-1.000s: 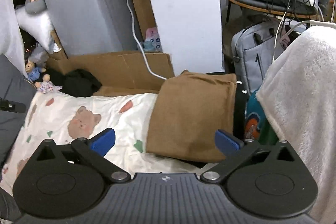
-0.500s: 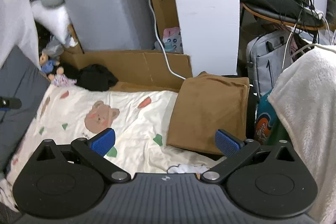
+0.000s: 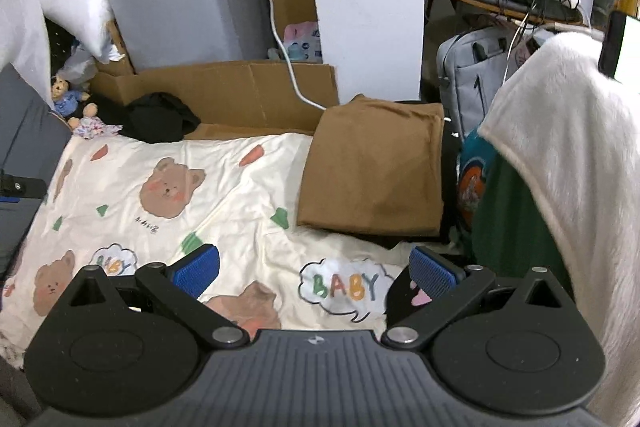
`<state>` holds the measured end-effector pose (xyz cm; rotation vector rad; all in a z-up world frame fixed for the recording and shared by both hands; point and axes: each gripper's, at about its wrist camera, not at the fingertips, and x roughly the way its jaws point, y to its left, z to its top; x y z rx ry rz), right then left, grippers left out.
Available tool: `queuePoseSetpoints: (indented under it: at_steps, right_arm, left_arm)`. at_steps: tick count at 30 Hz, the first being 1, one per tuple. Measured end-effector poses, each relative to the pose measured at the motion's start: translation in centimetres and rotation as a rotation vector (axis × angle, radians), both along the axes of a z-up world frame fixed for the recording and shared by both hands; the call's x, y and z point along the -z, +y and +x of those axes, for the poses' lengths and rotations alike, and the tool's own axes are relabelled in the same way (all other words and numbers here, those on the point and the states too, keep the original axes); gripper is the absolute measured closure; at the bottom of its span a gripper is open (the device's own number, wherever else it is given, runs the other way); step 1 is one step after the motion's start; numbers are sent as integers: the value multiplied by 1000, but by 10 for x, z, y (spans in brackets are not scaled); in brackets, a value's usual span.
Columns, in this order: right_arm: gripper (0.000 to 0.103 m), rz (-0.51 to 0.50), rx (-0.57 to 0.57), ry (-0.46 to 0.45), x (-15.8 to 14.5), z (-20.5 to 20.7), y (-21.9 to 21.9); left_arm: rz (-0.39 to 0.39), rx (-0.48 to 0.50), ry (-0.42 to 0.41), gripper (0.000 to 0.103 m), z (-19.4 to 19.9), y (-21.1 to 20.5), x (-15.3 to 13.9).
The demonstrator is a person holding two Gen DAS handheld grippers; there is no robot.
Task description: Fold clothes
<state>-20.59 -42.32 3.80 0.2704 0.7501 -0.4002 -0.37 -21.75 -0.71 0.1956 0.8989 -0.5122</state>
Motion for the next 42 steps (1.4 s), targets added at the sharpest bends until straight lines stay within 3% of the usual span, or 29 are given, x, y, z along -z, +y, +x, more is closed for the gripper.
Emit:
queuePoseSetpoints:
  at_steps: [6,11,16,30,42]
  right_arm:
    - [0,-16,-40,2,4,5,-4]
    - [0,-27,-94,-9,0,6,-3]
    - [0,-32,-128,-4,4,11,2]
    - [0,21,-160,24,19,16,6]
    - [0,48,-189,42,28,17,5]
  left_arm:
    - [-12,-23,2,0,-10,13,4]
    - [24,-95,-49,0,-4,24,9]
    - [44,-86,-55,0,0,23,13]
    - [62,-133,23,0,5,32,25]
    - [54,-125,44,0,5,32,33]
